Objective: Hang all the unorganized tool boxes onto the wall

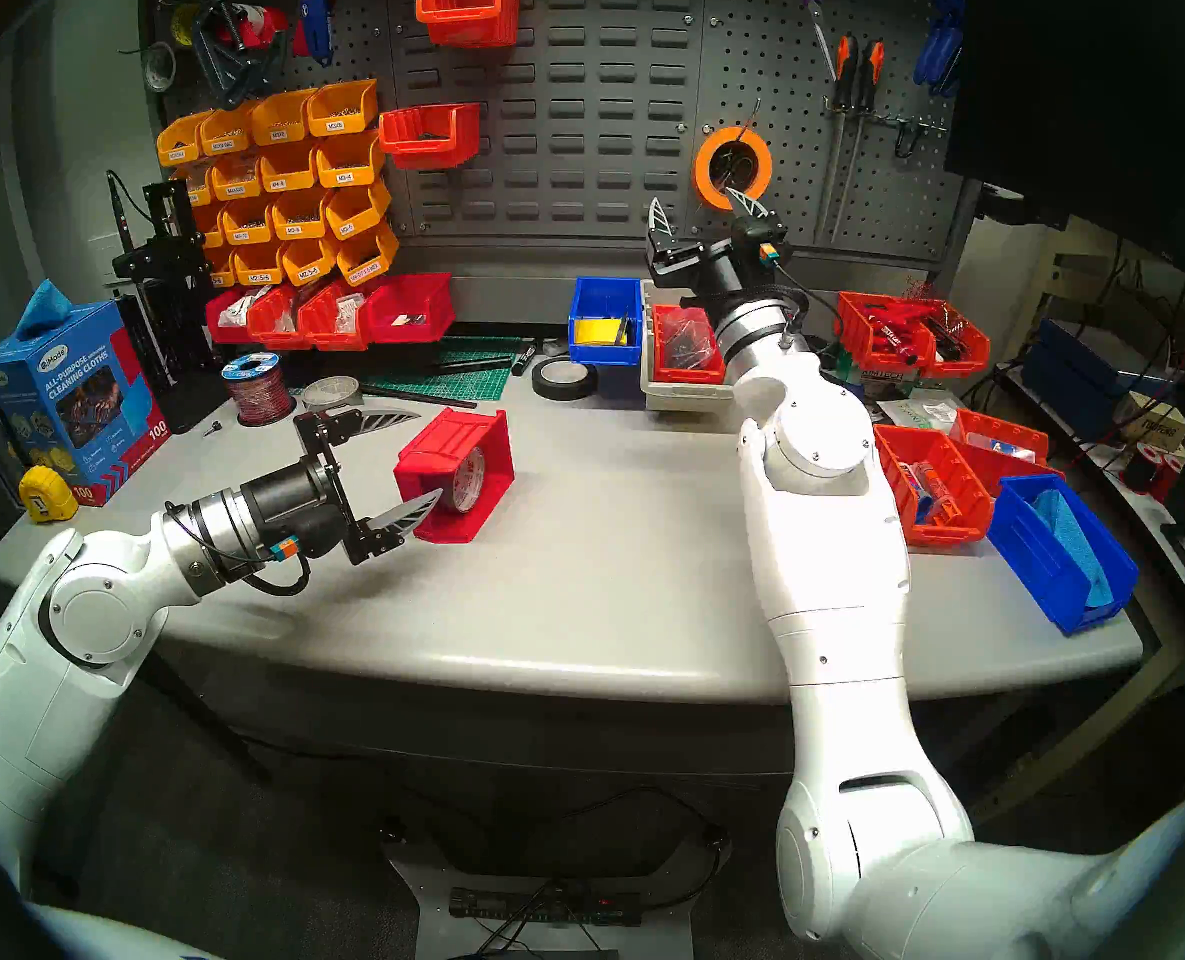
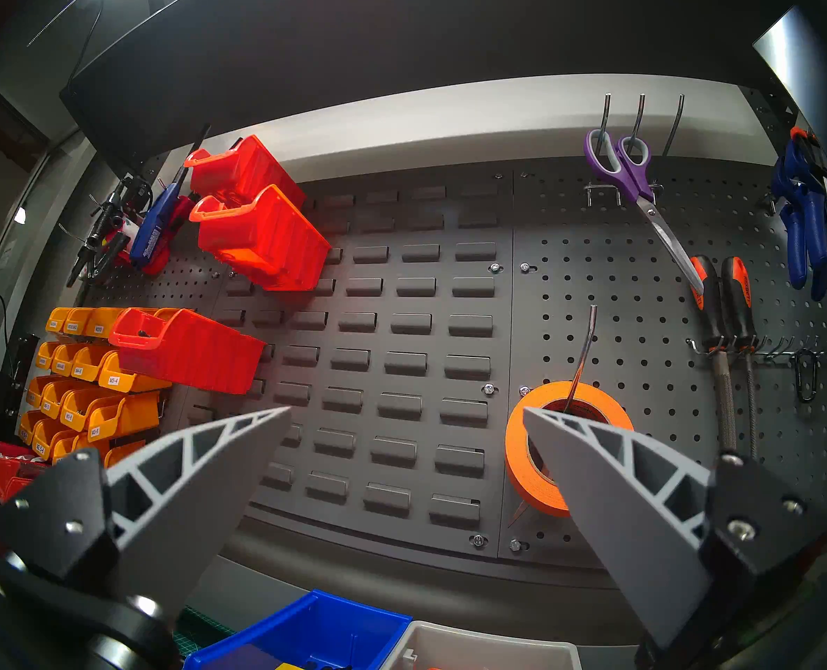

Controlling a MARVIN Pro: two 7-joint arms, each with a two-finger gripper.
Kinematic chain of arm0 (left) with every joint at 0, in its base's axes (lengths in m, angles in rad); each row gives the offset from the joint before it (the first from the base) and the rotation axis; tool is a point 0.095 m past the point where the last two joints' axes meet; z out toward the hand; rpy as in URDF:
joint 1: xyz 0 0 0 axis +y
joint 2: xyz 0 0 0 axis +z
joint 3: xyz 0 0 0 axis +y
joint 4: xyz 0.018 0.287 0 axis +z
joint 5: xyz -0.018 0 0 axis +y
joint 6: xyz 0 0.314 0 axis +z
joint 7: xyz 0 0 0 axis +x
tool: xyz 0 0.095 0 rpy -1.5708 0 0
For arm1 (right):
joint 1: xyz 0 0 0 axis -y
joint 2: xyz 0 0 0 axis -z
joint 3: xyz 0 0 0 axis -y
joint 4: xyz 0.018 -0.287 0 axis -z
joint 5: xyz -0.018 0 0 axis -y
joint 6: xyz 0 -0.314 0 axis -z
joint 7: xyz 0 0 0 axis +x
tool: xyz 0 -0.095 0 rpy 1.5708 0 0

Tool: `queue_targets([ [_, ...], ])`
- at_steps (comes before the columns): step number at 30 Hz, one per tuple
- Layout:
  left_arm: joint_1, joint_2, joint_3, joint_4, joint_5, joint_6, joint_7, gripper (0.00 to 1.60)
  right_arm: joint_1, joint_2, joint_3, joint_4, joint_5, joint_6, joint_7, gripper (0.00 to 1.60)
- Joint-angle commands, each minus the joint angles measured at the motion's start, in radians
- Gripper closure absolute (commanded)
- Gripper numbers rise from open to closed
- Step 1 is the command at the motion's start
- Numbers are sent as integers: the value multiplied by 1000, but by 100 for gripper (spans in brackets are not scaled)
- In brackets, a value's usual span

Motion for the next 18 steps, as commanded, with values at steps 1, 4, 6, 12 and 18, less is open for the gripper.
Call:
queue_targets([
  [1, -66, -3, 15, 0, -18, 19, -5, 0, 7, 0, 1, -12, 0, -1, -2, 0],
  [4, -87, -7, 28, 8, -17, 27, -9, 0, 7, 0, 1, -12, 0, -1, -2, 0],
  [6, -98, -11, 35, 12, -15, 33, -9, 0, 7, 0, 1, -12, 0, -1, -2, 0],
  [12, -119, -36, 48, 16, -66, 81, -13, 112, 8, 0, 1, -12, 0, -1, -2, 0],
  [18, -140, -57, 58, 11, -116, 126, -12, 160, 8, -1, 1, -12, 0, -1, -2, 0],
])
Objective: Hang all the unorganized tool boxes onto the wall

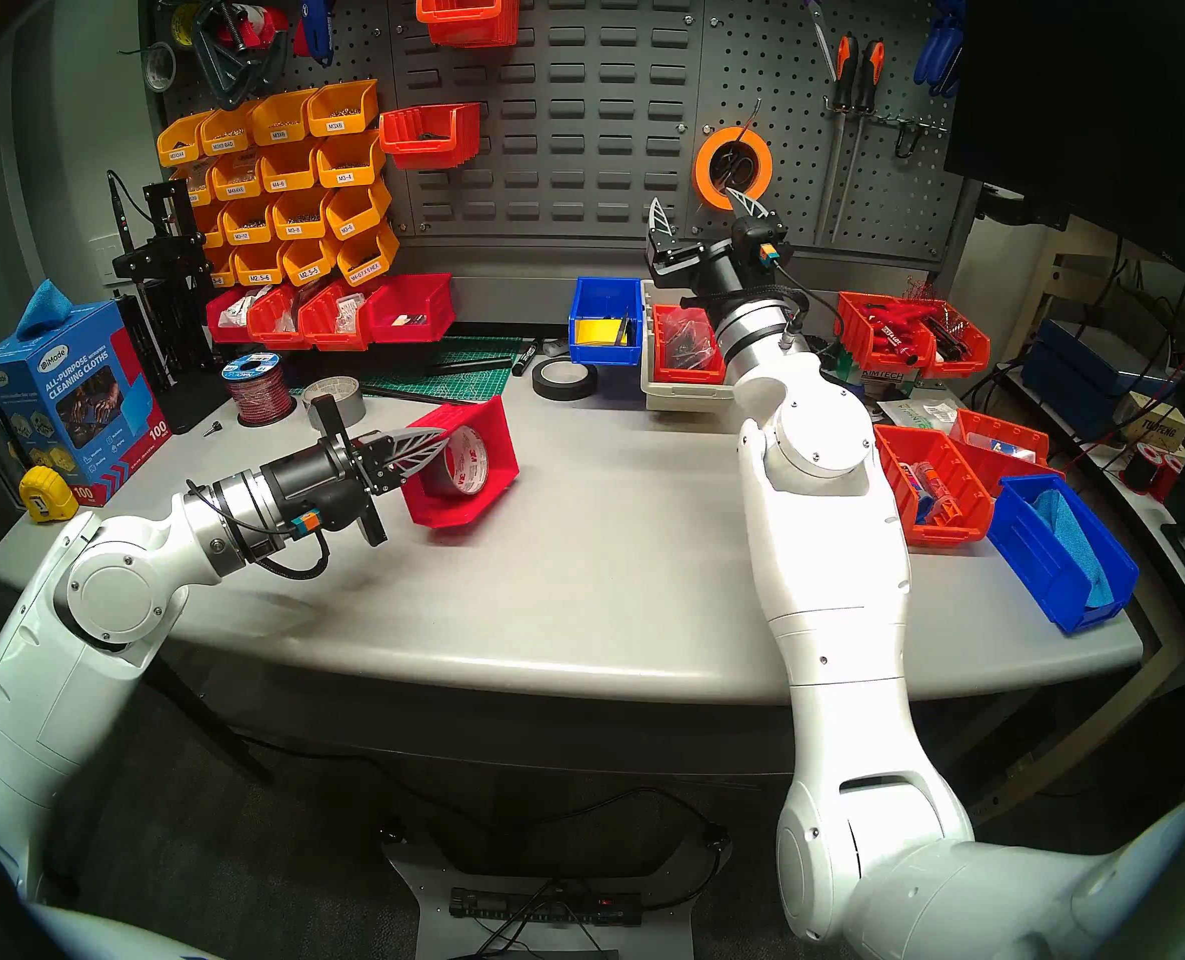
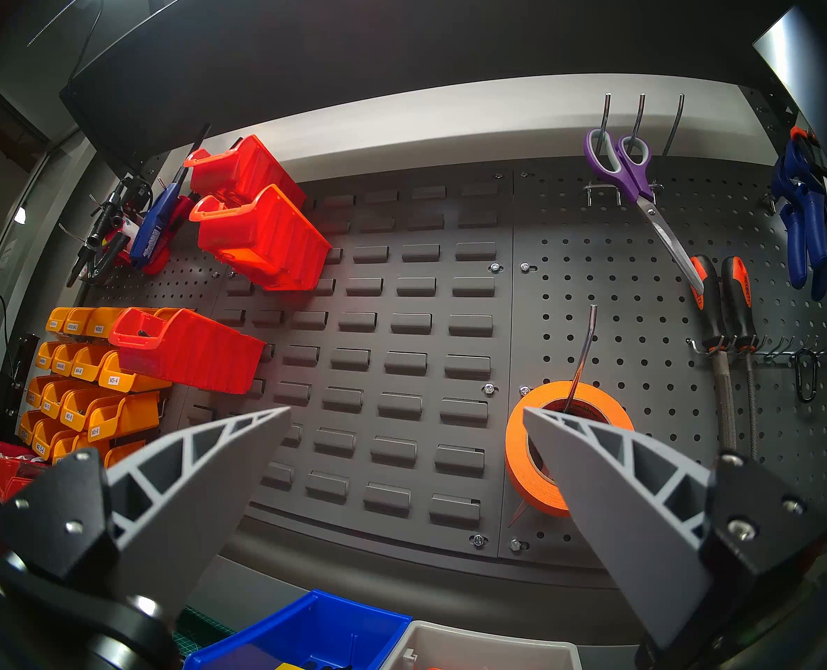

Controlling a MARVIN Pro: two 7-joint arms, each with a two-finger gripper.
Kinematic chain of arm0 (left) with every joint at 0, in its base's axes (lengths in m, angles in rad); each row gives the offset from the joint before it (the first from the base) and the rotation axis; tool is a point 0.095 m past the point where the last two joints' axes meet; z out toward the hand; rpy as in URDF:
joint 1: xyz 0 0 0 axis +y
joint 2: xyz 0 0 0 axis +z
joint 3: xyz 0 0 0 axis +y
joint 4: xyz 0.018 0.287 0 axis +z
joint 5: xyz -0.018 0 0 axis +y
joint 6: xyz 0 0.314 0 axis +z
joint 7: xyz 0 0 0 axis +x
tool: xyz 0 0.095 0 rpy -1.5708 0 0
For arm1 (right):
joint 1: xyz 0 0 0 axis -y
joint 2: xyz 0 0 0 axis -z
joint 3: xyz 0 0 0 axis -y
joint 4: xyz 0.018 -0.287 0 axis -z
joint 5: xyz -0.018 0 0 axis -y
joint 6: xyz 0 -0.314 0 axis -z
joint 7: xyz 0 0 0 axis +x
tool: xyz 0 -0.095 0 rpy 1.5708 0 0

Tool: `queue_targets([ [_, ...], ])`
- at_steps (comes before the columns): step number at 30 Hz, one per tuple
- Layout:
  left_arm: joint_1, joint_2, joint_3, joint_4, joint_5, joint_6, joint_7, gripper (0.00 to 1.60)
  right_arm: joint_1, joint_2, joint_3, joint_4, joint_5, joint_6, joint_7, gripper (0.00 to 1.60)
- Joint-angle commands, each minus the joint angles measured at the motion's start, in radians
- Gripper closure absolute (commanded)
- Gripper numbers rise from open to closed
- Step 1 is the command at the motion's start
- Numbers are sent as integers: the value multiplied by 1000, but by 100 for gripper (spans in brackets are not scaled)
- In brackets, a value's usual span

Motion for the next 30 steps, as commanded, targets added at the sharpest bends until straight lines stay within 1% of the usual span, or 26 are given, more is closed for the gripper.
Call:
queue_targets([
  [1, -50, -39, -3, -12, -67, 47, 14, 160, 8, 0, 1, -12, 0, -1, -2, 0],
  [4, -63, -61, 4, -7, -78, 54, 29, 160, 8, 0, 1, -12, 0, -1, -2, 0],
  [5, -65, -83, 5, -7, -96, 70, 42, 160, 8, 0, 1, -12, 0, -1, -2, 0],
  [6, -70, -87, 9, -6, -98, 72, 45, 160, 8, 0, 1, -12, 0, -1, -2, 0],
  [7, -69, -115, 10, -4, -121, 90, 64, 160, 8, 0, 1, -12, 0, -1, -2, 0],
  [8, -71, -130, 12, -4, -141, 108, 69, 160, 8, 0, 1, -12, 0, -2, -2, 0],
  [9, -70, -141, 19, -3, -165, 130, 90, 160, 8, 0, 1, -11, 0, -2, -1, 0],
  [10, -71, -165, 19, 1, -175, 141, 97, 160, 8, 0, 1, -11, 0, -2, -1, 0],
  [11, -71, -162, 29, 9, -193, 142, 116, 160, 8, 0, 1, -11, 0, -2, -1, 0],
  [12, -71, -162, 29, 9, -193, 142, 116, 160, 8, 0, 1, -11, 0, -2, -1, 0],
  [13, -68, -191, 27, 13, -218, 154, 128, 160, 8, 0, 1, -11, 0, -2, -1, 0],
  [14, -62, -206, 38, 19, -261, 184, 151, 160, 8, 0, 1, -11, 0, -2, -1, 0],
  [15, -62, -206, 38, 19, -261, 184, 151, 160, 8, 0, 1, -11, 0, -2, -1, 0],
  [16, -54, -216, 44, 20, -310, 214, 179, 160, 8, 0, 1, -11, 0, -2, -1, 0],
  [17, -49, -232, 55, 29, -343, 220, 208, 160, 8, 0, 1, -11, 0, -2, -1, 0],
  [18, -49, -232, 55, 29, -343, 220, 208, 160, 8, 0, 1, -11, 0, -2, -1, 0],
  [19, -44, -260, 53, 35, -367, 234, 214, 160, 8, 0, 1, -11, 0, -2, -1, 0],
  [20, -43, -271, 55, 42, -376, 229, 223, 160, 8, 0, 1, -11, 0, -2, -1, 0],
  [21, -40, -269, 63, 46, -420, 238, 251, 160, 8, 0, 1, -11, 0, -2, -1, 0],
  [22, -42, -294, 64, 58, -454, 224, 268, 160, 8, 0, 1, -11, 0, -2, -1, 0],
  [23, -44, -328, 56, 63, -474, 228, 266, 160, 8, 0, 1, -11, 0, -2, -1, 0],
  [24, -47, -312, 69, 67, -491, 223, 290, 160, 8, 0, 1, -11, 0, -2, -1, 0],
  [25, -48, -338, 61, 74, -497, 208, 282, 160, 8, 0, 1, -11, 0, -2, -1, 0],
  [27, -52, -343, 67, 90, -511, 183, 293, 160, 8, -1, 1, -12, 0, -1, -2, 0],
  [28, -53, -346, 69, 106, -522, 143, 288, 160, 8, -1, 1, -12, 0, -1, -2, 0],
  [30, -50, -355, 70, 122, -537, 115, 284, 160, 8, -1, 1, -12, 0, -1, -2, 0],
])
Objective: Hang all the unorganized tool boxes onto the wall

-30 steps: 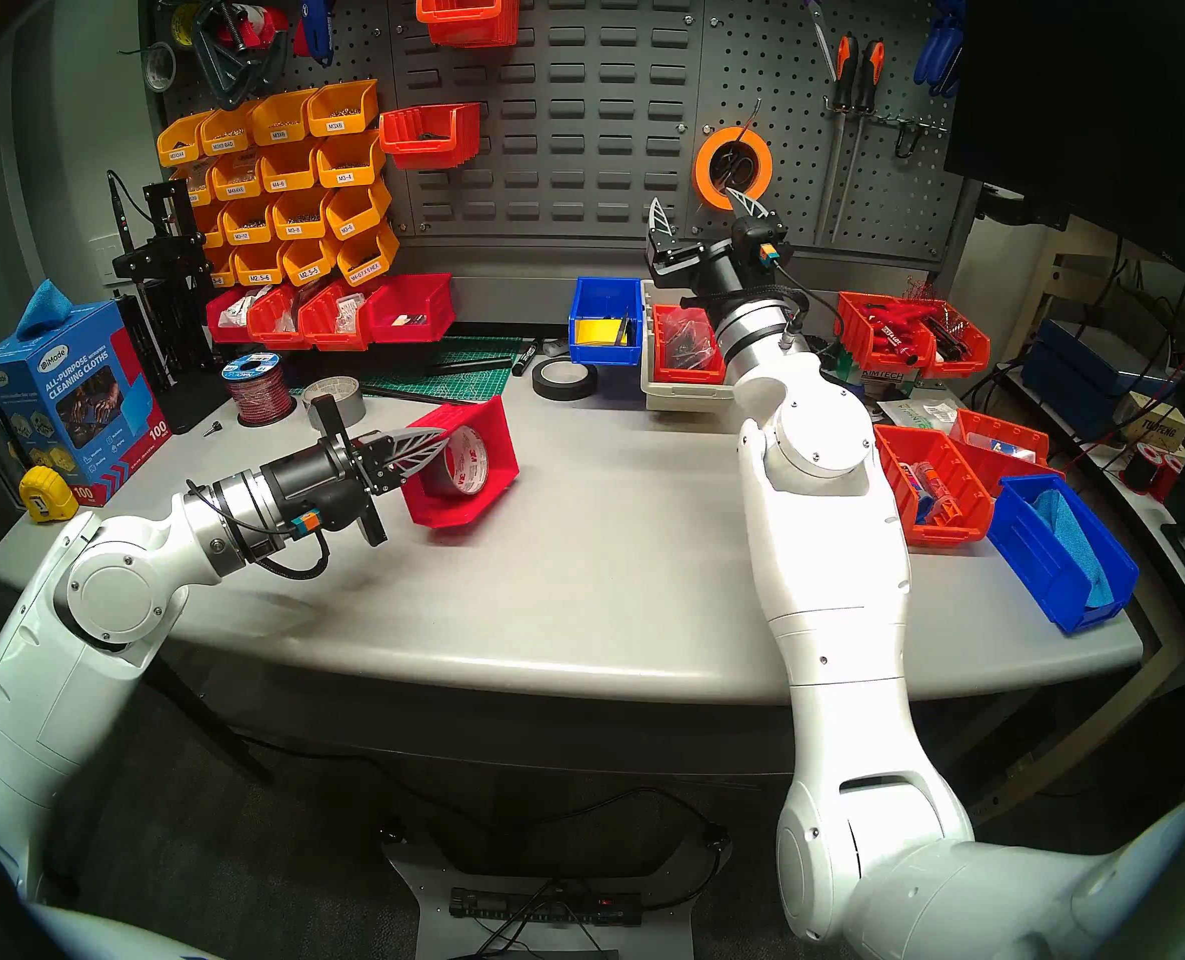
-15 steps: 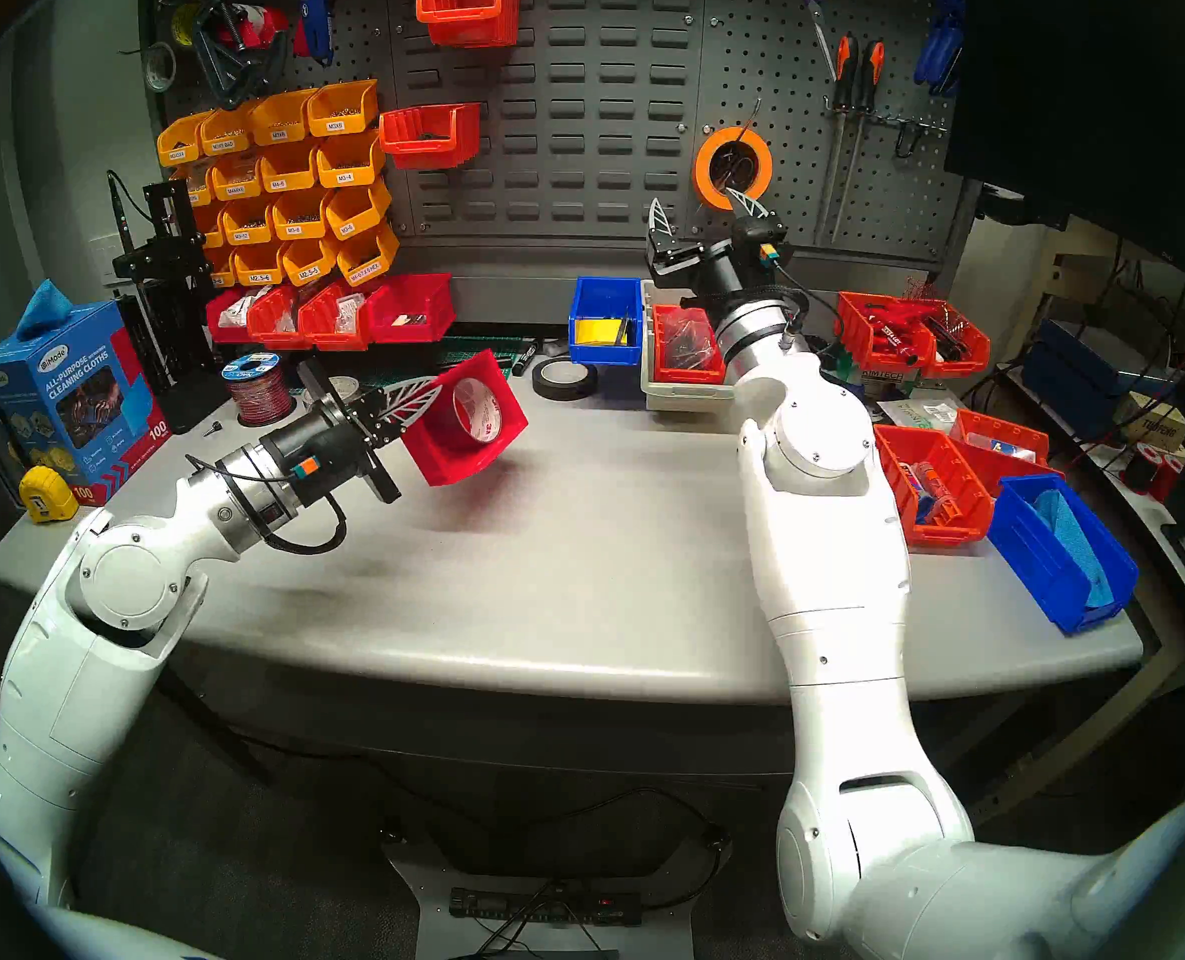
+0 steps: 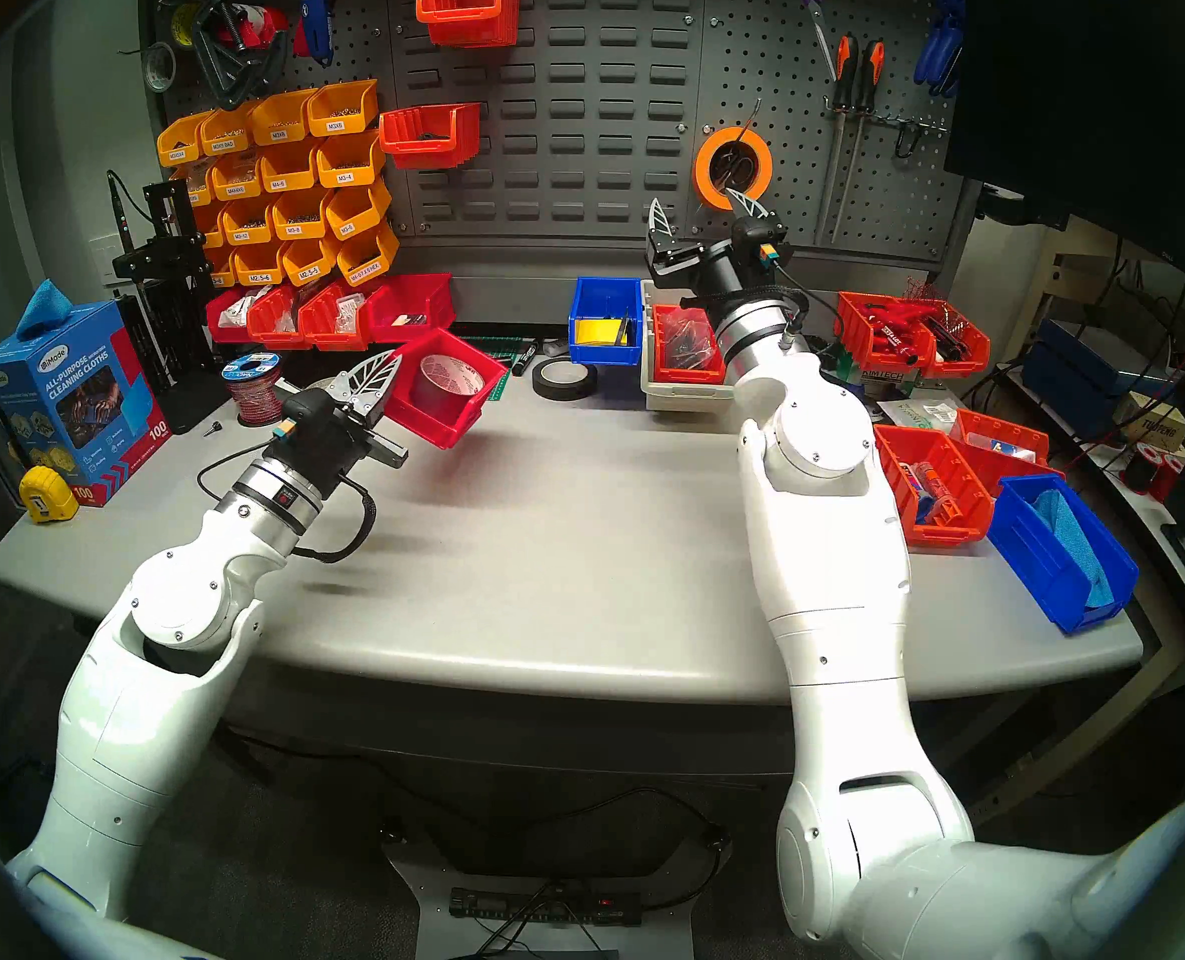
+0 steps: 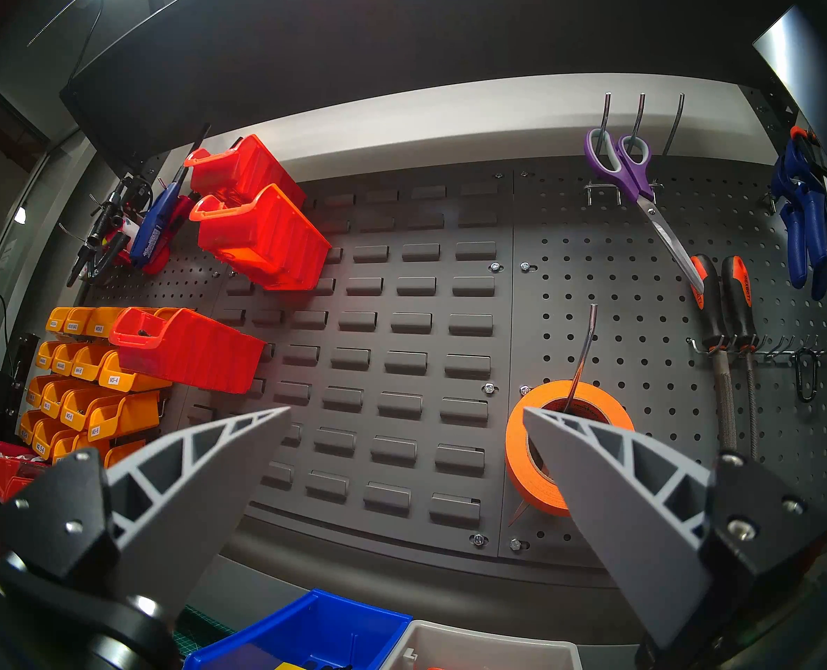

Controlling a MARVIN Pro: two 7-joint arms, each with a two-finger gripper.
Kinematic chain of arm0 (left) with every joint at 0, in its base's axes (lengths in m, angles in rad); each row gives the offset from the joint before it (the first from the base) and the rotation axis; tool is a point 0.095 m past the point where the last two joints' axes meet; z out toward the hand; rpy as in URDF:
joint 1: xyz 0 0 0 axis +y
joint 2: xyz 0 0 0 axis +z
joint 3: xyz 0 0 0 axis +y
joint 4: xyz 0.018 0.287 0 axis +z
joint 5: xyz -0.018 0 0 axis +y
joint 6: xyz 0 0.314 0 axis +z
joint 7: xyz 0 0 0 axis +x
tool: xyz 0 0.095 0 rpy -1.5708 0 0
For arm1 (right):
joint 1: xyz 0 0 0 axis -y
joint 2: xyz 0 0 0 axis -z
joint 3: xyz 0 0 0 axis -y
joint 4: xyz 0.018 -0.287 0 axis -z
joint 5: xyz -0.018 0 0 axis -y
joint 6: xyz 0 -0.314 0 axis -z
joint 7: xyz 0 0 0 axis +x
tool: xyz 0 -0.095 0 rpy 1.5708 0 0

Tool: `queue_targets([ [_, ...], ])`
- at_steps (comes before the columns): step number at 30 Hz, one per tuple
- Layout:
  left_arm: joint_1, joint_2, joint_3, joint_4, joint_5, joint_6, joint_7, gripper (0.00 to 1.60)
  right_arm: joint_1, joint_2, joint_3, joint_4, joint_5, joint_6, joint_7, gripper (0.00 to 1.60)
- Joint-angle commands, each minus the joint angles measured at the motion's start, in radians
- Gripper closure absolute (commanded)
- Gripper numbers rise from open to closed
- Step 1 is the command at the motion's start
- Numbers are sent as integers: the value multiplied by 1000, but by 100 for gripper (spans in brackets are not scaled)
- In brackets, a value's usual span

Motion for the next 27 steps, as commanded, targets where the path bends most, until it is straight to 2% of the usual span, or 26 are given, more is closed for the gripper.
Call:
queue_targets([
  [1, -5, -74, -4, 33, -70, -117, 5, 160, 8, -1, 1, -12, 0, -1, -2, 0],
  [6, 38, -54, -6, 84, -107, -210, -52, 160, 8, -1, 1, -12, 0, -1, -2, 0],
  [7, 48, -56, -14, 87, -104, -206, -64, 160, 8, -1, 1, -12, 0, -1, -2, 0],
  [11, 99, -42, -28, 127, -154, -262, -92, 160, 8, -1, 1, -12, 0, -1, -2, 0],
  [18, 117, -69, -45, 122, -281, -196, -93, 160, 8, -1, 1, -12, 0, -1, -2, 0],
  [20, 118, -66, -45, 120, -299, -189, -101, 160, 8, -1, 1, -12, 0, -1, -2, 0],
  [22, 119, -54, -42, 115, -276, -183, -105, 160, 8, -1, 1, -13, 0, -1, -2, 0],
  [23, 121, -58, -42, 110, -275, -174, -97, 90, 8, -1, 1, -13, 0, -1, -2, 0],
  [24, 121, -58, -43, 109, -275, -173, -98, 0, 8, -1, 1, -13, 0, -1, -2, 0],
  [27, 121, -58, -43, 108, -276, -171, -99, 0, 8, -1, 1, -13, 0, -1, -2, 0],
])
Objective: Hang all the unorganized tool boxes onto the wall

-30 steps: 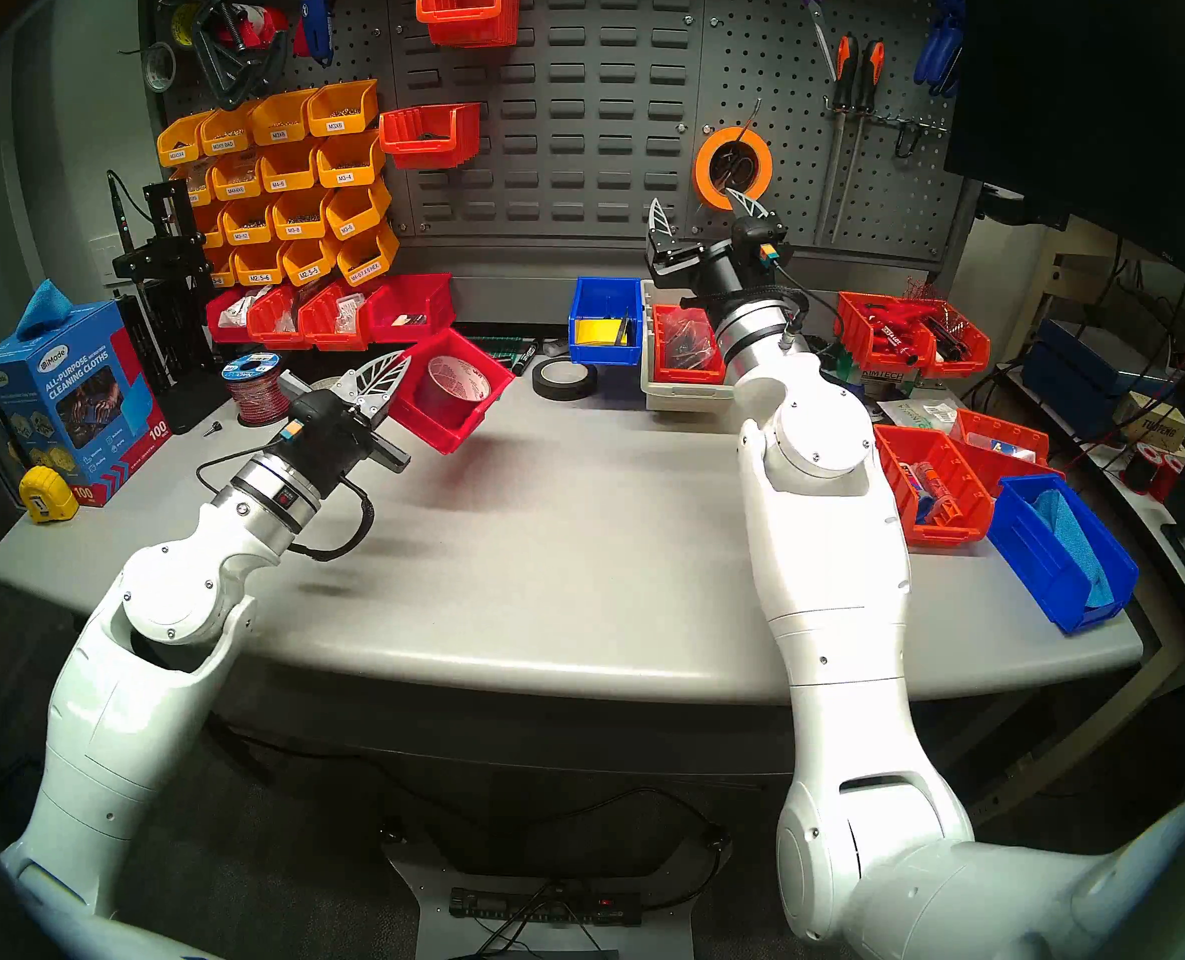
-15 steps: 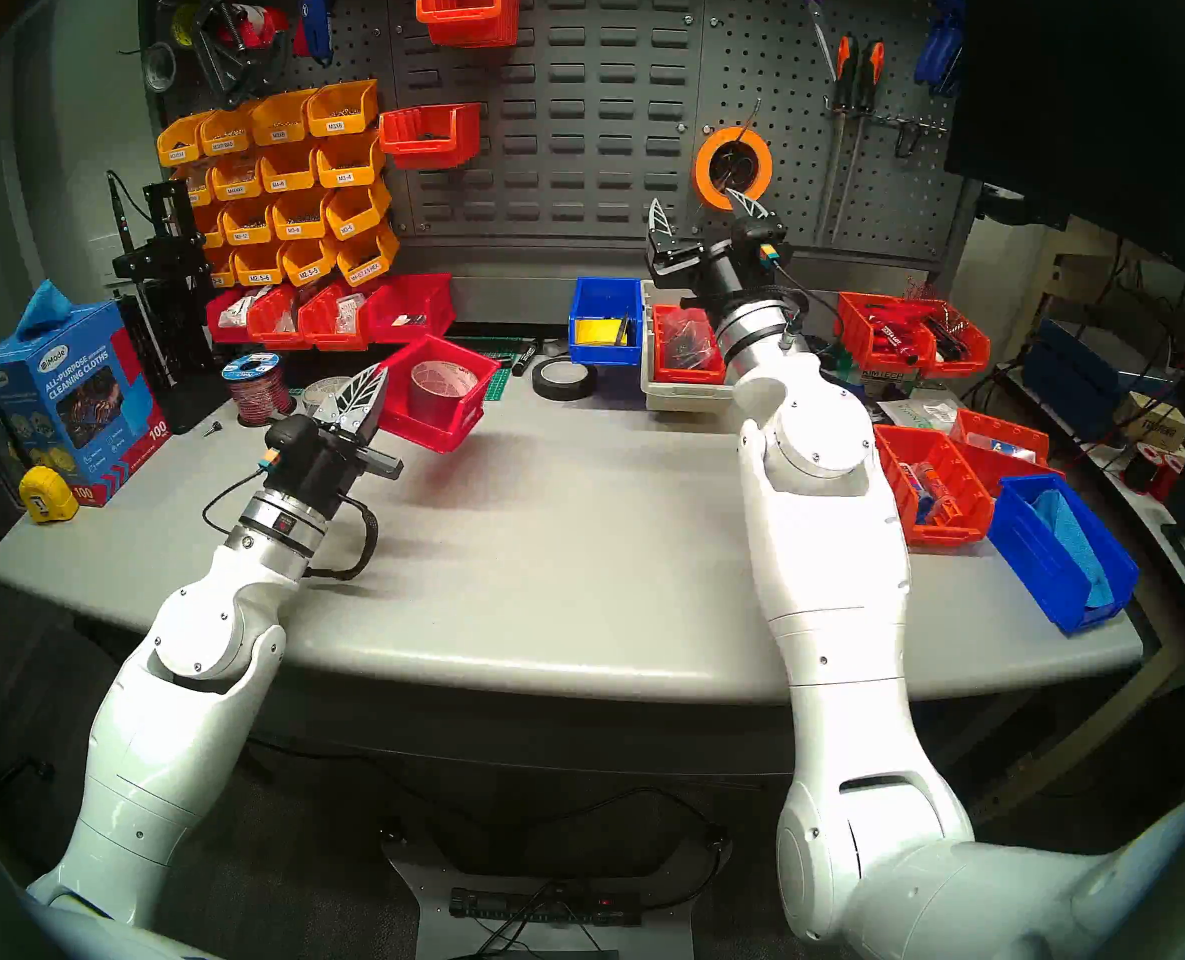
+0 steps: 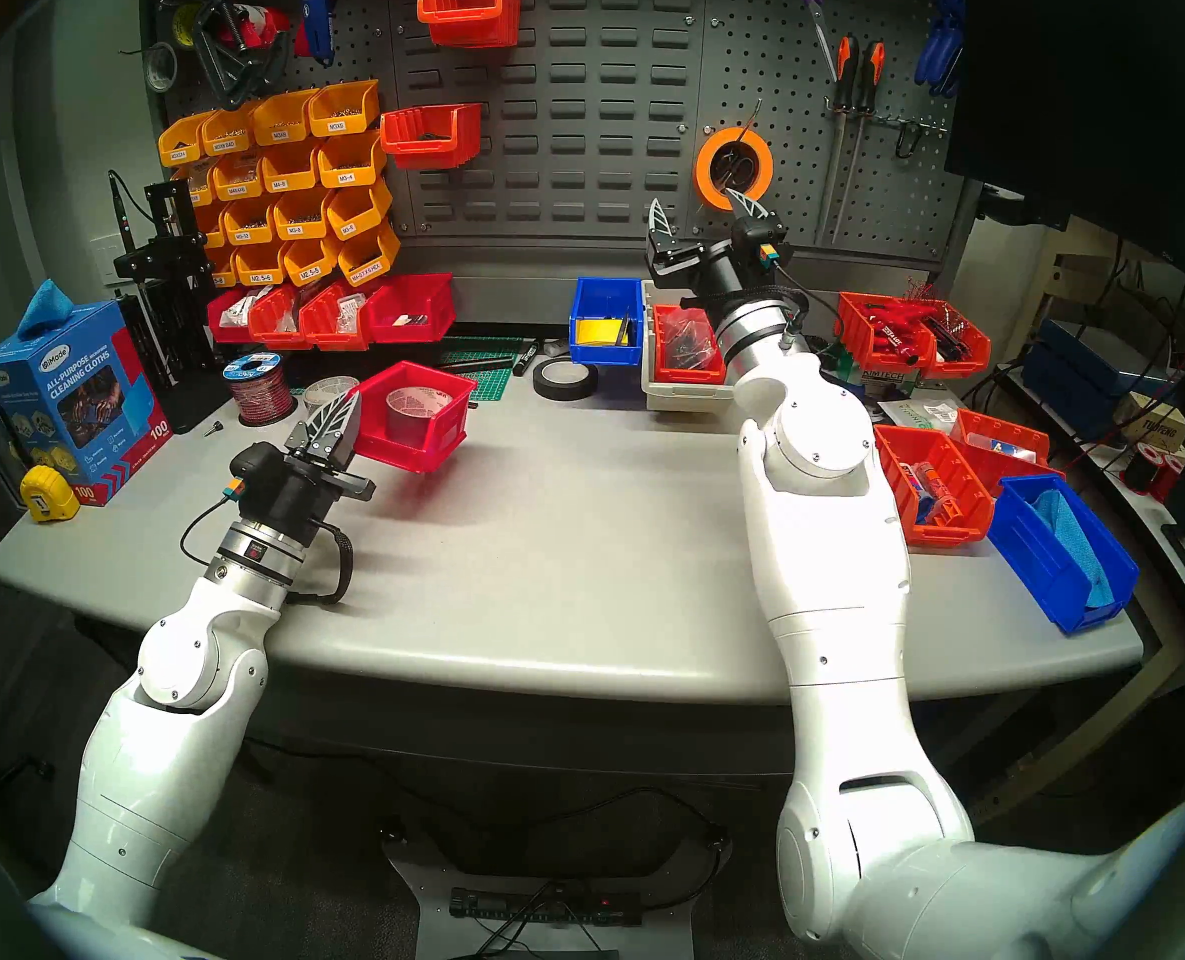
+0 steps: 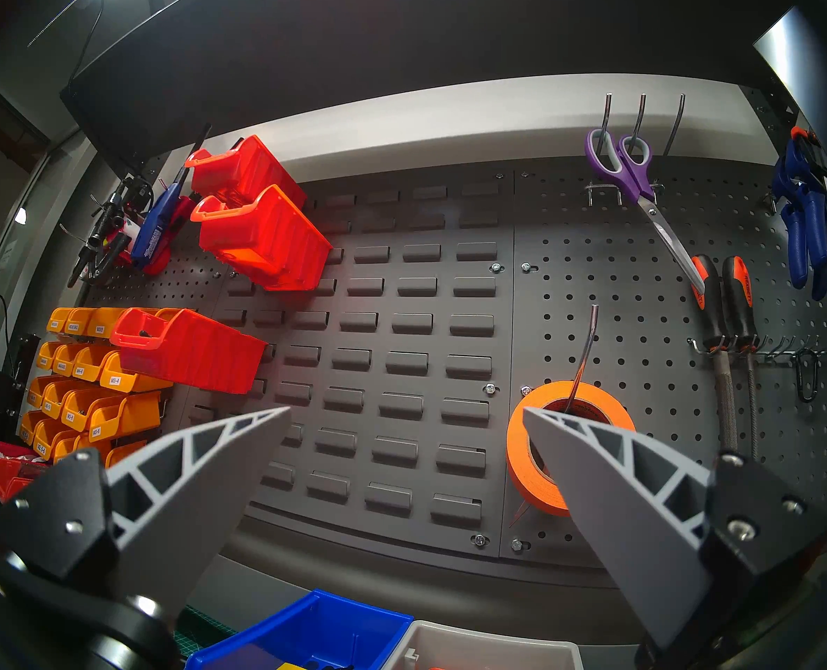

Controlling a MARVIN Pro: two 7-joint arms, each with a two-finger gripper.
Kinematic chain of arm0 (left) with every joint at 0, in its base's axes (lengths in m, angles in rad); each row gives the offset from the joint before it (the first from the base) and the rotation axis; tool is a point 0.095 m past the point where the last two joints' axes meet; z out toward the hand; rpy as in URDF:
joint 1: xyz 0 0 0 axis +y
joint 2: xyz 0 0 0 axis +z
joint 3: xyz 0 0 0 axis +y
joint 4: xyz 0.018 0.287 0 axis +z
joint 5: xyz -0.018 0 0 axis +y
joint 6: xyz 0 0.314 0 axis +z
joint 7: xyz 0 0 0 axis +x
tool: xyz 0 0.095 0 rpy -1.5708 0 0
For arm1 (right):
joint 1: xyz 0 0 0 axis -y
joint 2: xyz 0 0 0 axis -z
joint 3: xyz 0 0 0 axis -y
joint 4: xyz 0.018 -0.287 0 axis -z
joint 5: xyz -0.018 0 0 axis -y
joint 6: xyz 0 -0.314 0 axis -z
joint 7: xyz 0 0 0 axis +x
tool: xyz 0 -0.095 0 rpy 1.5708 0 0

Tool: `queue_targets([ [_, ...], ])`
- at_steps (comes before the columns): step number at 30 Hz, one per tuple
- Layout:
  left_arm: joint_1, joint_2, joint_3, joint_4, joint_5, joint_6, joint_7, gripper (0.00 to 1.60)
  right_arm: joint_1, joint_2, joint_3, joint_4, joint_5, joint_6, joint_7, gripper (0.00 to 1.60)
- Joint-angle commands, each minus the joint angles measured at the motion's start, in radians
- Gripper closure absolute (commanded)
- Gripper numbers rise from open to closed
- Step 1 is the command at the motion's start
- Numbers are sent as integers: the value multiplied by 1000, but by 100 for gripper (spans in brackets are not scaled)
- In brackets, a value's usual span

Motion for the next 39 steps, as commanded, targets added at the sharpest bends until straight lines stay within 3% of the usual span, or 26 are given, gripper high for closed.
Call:
queue_targets([
  [1, 10, -8, 11, 14, -8, 13, 1, 0, 8, -1, 1, -13, 0, -1, -2, 0],
  [26, 12, 0, 1, 4, -4, 11, 1, 0, 8, -1, 1, -13, 0, -1, -2, 0],
  [39, 15, 33, -64, -79, -24, 91, 28, 0, 8, -1, 1, -13, 0, -1, -2, 0],
])
